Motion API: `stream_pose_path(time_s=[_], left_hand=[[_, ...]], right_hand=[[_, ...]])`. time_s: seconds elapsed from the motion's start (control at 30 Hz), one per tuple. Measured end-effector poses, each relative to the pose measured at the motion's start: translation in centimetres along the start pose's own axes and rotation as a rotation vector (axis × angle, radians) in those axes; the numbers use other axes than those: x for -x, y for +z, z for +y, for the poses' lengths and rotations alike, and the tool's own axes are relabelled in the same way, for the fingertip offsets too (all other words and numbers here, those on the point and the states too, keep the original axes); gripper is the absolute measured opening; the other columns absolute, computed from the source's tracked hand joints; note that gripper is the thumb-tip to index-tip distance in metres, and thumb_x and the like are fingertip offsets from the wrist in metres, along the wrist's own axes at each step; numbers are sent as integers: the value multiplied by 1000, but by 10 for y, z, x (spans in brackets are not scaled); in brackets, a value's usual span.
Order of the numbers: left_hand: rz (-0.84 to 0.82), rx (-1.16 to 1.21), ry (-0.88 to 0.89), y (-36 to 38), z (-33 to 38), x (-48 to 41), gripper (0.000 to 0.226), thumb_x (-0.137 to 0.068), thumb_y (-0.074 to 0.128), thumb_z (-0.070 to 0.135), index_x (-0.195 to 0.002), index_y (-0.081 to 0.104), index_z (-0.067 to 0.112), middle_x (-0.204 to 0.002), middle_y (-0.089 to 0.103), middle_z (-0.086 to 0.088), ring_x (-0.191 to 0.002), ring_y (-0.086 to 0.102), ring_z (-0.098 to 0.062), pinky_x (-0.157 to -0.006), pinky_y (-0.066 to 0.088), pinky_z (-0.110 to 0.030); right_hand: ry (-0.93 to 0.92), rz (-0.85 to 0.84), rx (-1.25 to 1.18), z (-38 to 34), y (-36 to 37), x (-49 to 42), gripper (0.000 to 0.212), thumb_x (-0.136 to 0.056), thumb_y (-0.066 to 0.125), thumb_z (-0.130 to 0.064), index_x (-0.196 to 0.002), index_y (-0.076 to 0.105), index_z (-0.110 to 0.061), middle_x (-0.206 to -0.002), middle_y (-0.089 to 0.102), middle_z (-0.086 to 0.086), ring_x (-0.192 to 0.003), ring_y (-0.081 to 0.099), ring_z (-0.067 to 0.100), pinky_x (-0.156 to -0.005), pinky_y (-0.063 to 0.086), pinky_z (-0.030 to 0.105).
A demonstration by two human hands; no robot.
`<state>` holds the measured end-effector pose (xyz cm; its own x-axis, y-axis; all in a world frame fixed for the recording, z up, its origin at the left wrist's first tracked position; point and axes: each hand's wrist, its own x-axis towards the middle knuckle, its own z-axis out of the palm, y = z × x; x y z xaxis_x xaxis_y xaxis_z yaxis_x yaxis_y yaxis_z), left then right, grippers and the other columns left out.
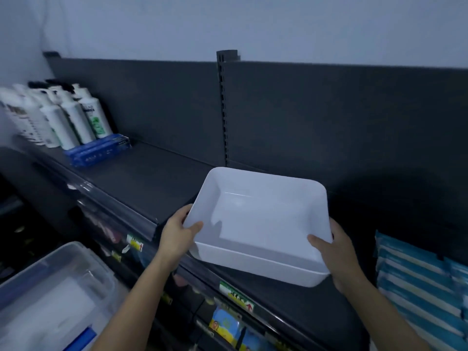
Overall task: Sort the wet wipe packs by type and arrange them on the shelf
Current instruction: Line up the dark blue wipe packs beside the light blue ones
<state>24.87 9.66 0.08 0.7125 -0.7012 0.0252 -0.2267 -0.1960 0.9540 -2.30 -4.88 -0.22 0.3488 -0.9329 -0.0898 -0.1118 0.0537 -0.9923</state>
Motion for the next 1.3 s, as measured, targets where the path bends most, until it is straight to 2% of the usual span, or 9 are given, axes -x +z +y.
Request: stream_pose_path(time_s=[0.2,0.4,0.53,0.63,0.8,0.97,1.1,1.17,1.3], left_hand=[[195,36,74,6,26,59,42,-83,57,0,-108,65,32,-105,68,12,-96,65,-12,-77,53,-34],[414,89,46,-15,14,149,47,-86,45,1,-115,66,30,-109,70,8,-104,64,-19,-87,55,-44],[614,202,-18,-35,8,210,43,-91,45,-4,-112,66,27,-104,71,5,-95,67,-14,-72,56,-26],[726,142,-68,-56,-5,253,48,-89,45,-2,-106,67,38,-104,72,7,-100,66,-18,-84,55,-40],[875,146,-136,-95,-27,324,45,-90,43,3,-114,67,32,-110,70,8,-104,65,-19,-90,53,-50],[1056,215,-210,-141,-45,390,43,-94,46,3,-103,65,41,-103,70,17,-100,65,-8,-88,55,-38],[1168,251,-280,-184,-66,443,38,-96,46,9,-120,62,34,-116,66,11,-109,61,-15,-86,56,-41],[1215,280,-310,-206,-76,469,38,-97,46,10,-125,61,30,-115,66,8,-105,64,-18,-80,58,-42],[1266,224,-342,-246,-91,519,36,-95,48,8,-110,64,37,-106,69,9,-94,66,-11,-70,59,-35]], right_hand=[[-133,-64,-9,-26,-30,16,44,-89,53,0,-122,57,-29,-102,66,-10,-92,62,11,-68,48,29],[-169,-227,-36,-25,-22,47,61,-86,40,11,-117,63,-35,-102,71,-18,-94,66,6,-75,51,28],[-160,-393,-38,-27,2,74,59,-86,39,9,-116,64,-35,-102,71,-16,-92,66,7,-73,52,28],[-160,-495,-22,-29,27,97,59,-85,38,9,-116,64,-34,-101,71,-15,-90,67,9,-67,50,26],[-170,-666,-13,-30,77,142,60,-87,39,11,-116,64,-35,-98,71,-20,-83,67,0,-66,50,23],[-152,-836,18,-23,135,199,61,-90,40,9,-111,62,-44,-96,71,-23,-82,67,-1,-66,54,23],[-142,-940,50,-13,185,251,59,-92,41,7,-122,60,-39,-98,70,-23,-90,66,5,-68,52,25],[-126,-982,57,-8,209,279,59,-92,41,7,-119,59,-42,-94,69,-25,-86,65,3,-66,52,23],[-111,-1076,91,10,258,334,61,-93,40,8,-112,58,-47,-97,69,-23,-89,66,4,-72,55,28]])
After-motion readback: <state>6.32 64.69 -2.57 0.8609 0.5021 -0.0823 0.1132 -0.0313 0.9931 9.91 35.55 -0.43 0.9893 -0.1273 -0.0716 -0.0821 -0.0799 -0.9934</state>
